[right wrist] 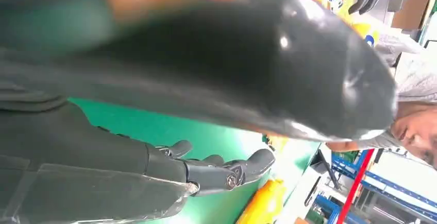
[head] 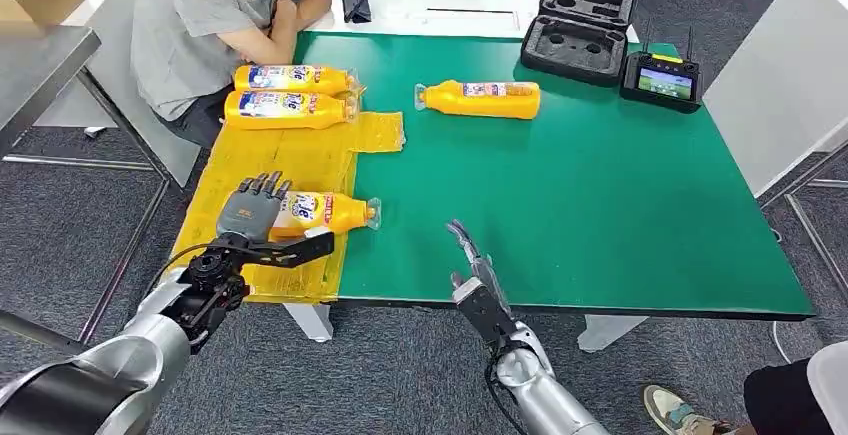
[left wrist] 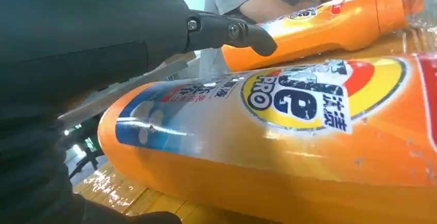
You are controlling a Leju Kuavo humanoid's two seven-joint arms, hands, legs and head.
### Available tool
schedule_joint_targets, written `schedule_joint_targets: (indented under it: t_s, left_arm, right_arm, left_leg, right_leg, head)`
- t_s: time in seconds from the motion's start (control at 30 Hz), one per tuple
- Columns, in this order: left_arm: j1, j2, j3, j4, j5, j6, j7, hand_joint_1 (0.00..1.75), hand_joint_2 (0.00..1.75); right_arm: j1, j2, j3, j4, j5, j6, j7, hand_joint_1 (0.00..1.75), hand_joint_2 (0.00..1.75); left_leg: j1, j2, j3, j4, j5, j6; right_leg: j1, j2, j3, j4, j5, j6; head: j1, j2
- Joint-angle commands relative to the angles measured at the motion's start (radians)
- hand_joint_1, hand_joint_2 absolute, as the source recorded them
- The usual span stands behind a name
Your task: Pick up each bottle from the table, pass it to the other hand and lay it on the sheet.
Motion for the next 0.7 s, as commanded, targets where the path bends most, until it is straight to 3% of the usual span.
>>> schedule_joint_targets:
  t_s: [0.03,0.23,0.3,0.37,0.43,0.63,0.7]
  left_arm:
    - [-0.028,-0.014,0.032,0.021,-0.012,0.083,-0.022,0.00,1.75]
    - [0.030,-0.034,0.034,-0.059,-0.012,0.181,-0.095,0.00,1.75]
    - [0.115,-0.051,0.109,-0.192,0.170,0.077,-0.405,0.00,1.75]
    - [0.208,-0.046,0.113,-0.336,0.236,0.079,-0.542,0.00,1.75]
    - [0.278,-0.043,0.105,-0.437,0.278,0.070,-0.561,0.00,1.75]
    - [0.278,-0.043,0.105,-0.437,0.278,0.070,-0.561,0.00,1.75]
    - [0.306,-0.050,0.128,-0.462,0.363,0.063,-0.624,0.00,1.75]
  right_arm:
    - [-0.036,-0.002,0.006,0.042,-0.009,-0.013,0.004,0.00,0.00]
    - [-0.015,-0.016,-0.009,0.025,-0.014,-0.026,0.004,0.00,0.00]
    - [0.012,-0.032,-0.018,-0.017,-0.018,-0.035,0.004,0.00,0.00]
    - [0.041,-0.047,-0.024,-0.081,-0.026,-0.046,0.004,0.00,0.00]
    - [0.062,-0.050,-0.034,-0.139,-0.038,-0.057,0.004,0.00,0.00]
    - [0.062,-0.050,-0.034,-0.139,-0.038,-0.057,0.004,0.00,0.00]
    - [0.074,-0.046,-0.041,-0.196,-0.042,-0.081,0.004,0.00,0.00]
  left_leg:
    - [0.001,0.002,0.001,0.002,-0.002,-0.001]
    - [0.000,0.000,0.001,0.000,-0.001,-0.001]
    - [0.000,0.000,0.003,0.001,-0.002,-0.001]
    - [-0.001,0.000,0.003,-0.001,-0.001,-0.001]
    - [-0.001,0.001,0.003,-0.001,-0.001,-0.001]
    - [0.001,0.004,0.005,0.006,-0.007,-0.003]
    - [0.000,0.002,0.001,0.001,-0.002,-0.002]
  right_leg:
    - [0.001,0.001,0.001,0.002,-0.001,-0.002]
    - [0.000,0.000,0.001,0.000,-0.001,-0.001]
    - [0.000,0.000,0.003,0.000,-0.002,-0.002]
    - [0.000,0.000,0.003,-0.001,-0.001,-0.001]
    - [-0.001,0.000,0.003,-0.001,-0.001,-0.001]
    - [0.002,0.003,0.004,0.005,-0.005,-0.004]
    - [0.001,0.001,0.001,0.001,-0.001,-0.002]
  head:
    - [0.000,0.000]
    - [0.000,0.000]
    - [0.000,0.000]
    - [0.000,0.000]
    - [0.000,0.000]
    - [0.000,0.000]
    - [0.000,0.000]
